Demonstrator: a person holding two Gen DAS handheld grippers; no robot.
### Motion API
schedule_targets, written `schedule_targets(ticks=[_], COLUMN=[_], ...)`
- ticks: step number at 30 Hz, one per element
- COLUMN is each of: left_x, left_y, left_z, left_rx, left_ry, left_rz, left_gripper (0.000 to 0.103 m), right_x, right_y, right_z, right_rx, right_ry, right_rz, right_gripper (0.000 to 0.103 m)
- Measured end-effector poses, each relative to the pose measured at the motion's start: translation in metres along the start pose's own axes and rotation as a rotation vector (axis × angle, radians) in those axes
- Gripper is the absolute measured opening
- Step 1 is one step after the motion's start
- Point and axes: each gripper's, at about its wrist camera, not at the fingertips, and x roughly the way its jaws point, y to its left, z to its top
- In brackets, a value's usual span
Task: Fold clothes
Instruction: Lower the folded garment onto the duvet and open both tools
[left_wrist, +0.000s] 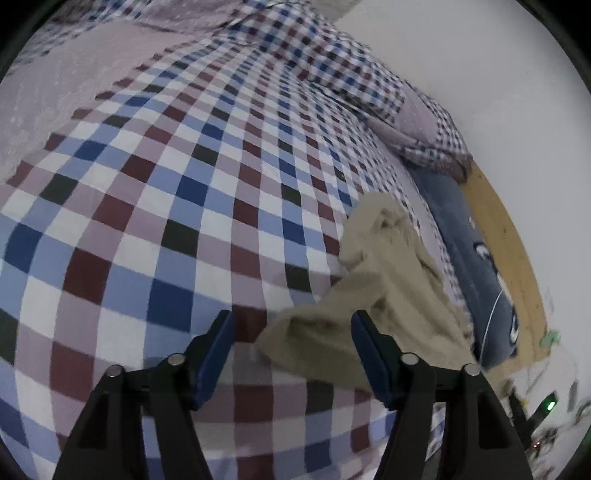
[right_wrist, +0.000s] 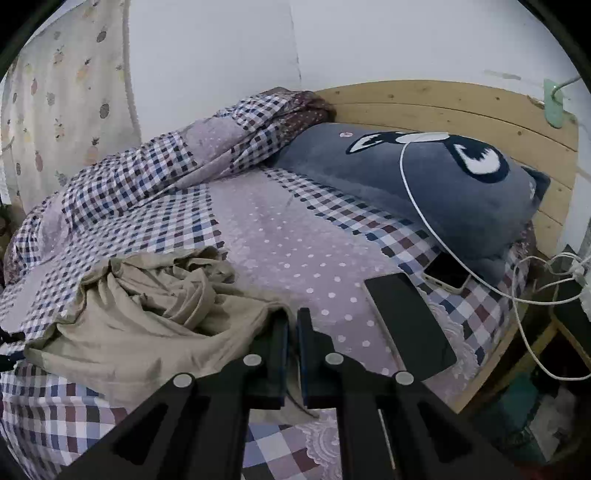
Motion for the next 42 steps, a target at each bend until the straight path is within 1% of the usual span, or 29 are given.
schedule_targets(ticks=[1, 2, 4, 5, 6, 7, 8, 11, 12, 14, 15, 16, 18, 20, 23, 25, 28, 29, 31, 33, 36, 38, 39, 40, 41, 42], left_x=[0.002, 0.004, 0.008, 0.009, 0.011, 0.013, 0.016, 0.012, 0.003, -0.021, -0.039, -0.054, -0.083, -0.110, -0.151, -0.168, -0.184, -0.183, -0.179, -0.176, -0.174, -0.179, -0.182, -0.183, -0.183, -0.184], left_y=[-0.001, 0.000, 0.000, 0.000, 0.001, 0.002, 0.002, 0.001, 0.002, 0.003, 0.004, 0.005, 0.006, 0.007, 0.011, 0.011, 0.012, 0.011, 0.009, 0.008, 0.010, 0.019, 0.024, 0.027, 0.029, 0.030], left_z=[-0.002, -0.006, -0.005, -0.003, -0.001, -0.002, -0.003, -0.014, -0.019, -0.030, -0.037, -0.044, -0.061, -0.084, -0.132, -0.152, -0.169, -0.171, -0.171, -0.173, -0.176, -0.179, -0.180, -0.180, -0.180, -0.181], left_rx=[0.023, 0.032, 0.037, 0.034, 0.021, 0.011, -0.002, -0.052, -0.088, -0.156, -0.189, -0.209, -0.235, -0.257, -0.303, -0.307, -0.298, -0.292, -0.275, -0.258, -0.263, -0.292, -0.307, -0.318, -0.325, -0.331], left_ry=[0.005, 0.009, -0.010, -0.019, -0.028, -0.033, -0.030, -0.071, -0.109, -0.206, -0.271, -0.313, -0.374, -0.411, -0.431, -0.429, -0.405, -0.392, -0.364, -0.338, -0.333, -0.332, -0.331, -0.331, -0.335, -0.341], left_rz=[0.007, 0.015, 0.000, -0.010, -0.028, -0.036, -0.035, -0.046, -0.046, -0.043, -0.074, -0.081, -0.081, -0.078, -0.070, -0.049, 0.005, 0.032, 0.086, 0.135, 0.180, 0.171, 0.164, 0.162, 0.152, 0.140], left_gripper=[0.045, 0.043, 0.043, 0.041, 0.036, 0.016, 0.005, 0.003, 0.003, 0.003, 0.003, 0.003, 0.003, 0.002, 0.002, 0.002, 0.003, 0.003, 0.003, 0.004, 0.004, 0.004, 0.005, 0.011, 0.020, 0.027], right_x=[0.002, 0.003, 0.004, 0.004, 0.002, 0.001, -0.001, -0.006, -0.008, -0.010, -0.012, -0.013, -0.015, -0.018, -0.024, -0.028, -0.033, -0.033, -0.031, -0.032, -0.038, -0.040, -0.040, -0.039, -0.037, -0.036], right_y=[-0.002, -0.004, -0.006, -0.007, -0.007, -0.006, -0.006, -0.004, -0.004, -0.004, -0.003, -0.003, -0.002, 0.002, 0.013, 0.022, 0.035, 0.038, 0.047, 0.054, 0.056, 0.054, 0.050, 0.045, 0.040, 0.031], right_z=[-0.001, -0.001, -0.002, -0.003, -0.004, -0.004, -0.004, -0.005, -0.005, -0.006, -0.006, -0.007, -0.007, -0.007, -0.009, -0.010, -0.013, -0.014, -0.018, -0.023, -0.034, -0.044, -0.051, -0.057, -0.062, -0.066], right_rx=[0.007, 0.015, 0.025, 0.028, 0.025, 0.019, 0.012, -0.010, -0.014, -0.020, -0.021, -0.023, -0.027, -0.049, -0.098, -0.135, -0.187, -0.199, -0.237, -0.279, -0.352, -0.411, -0.447, -0.469, -0.477, -0.470], right_ry=[0.003, 0.005, 0.007, 0.006, 0.002, -0.002, -0.006, -0.019, -0.021, -0.026, -0.029, -0.030, -0.034, -0.041, -0.051, -0.056, -0.052, -0.043, 0.006, 0.045, 0.136, 0.213, 0.258, 0.304, 0.342, 0.374], right_rz=[0.006, 0.012, 0.023, 0.028, 0.033, 0.035, 0.037, 0.036, 0.036, 0.040, 0.045, 0.054, 0.072, 0.092, 0.118, 0.143, 0.181, 0.193, 0.237, 0.257, 0.287, 0.298, 0.283, 0.261, 0.240, 0.213], right_gripper=[0.004, 0.004, 0.004, 0.004, 0.004, 0.004, 0.004, 0.004, 0.004, 0.004, 0.004, 0.004, 0.005, 0.005, 0.006, 0.006, 0.006, 0.006, 0.007, 0.007, 0.014, 0.028, 0.032, 0.041, 0.042, 0.042])
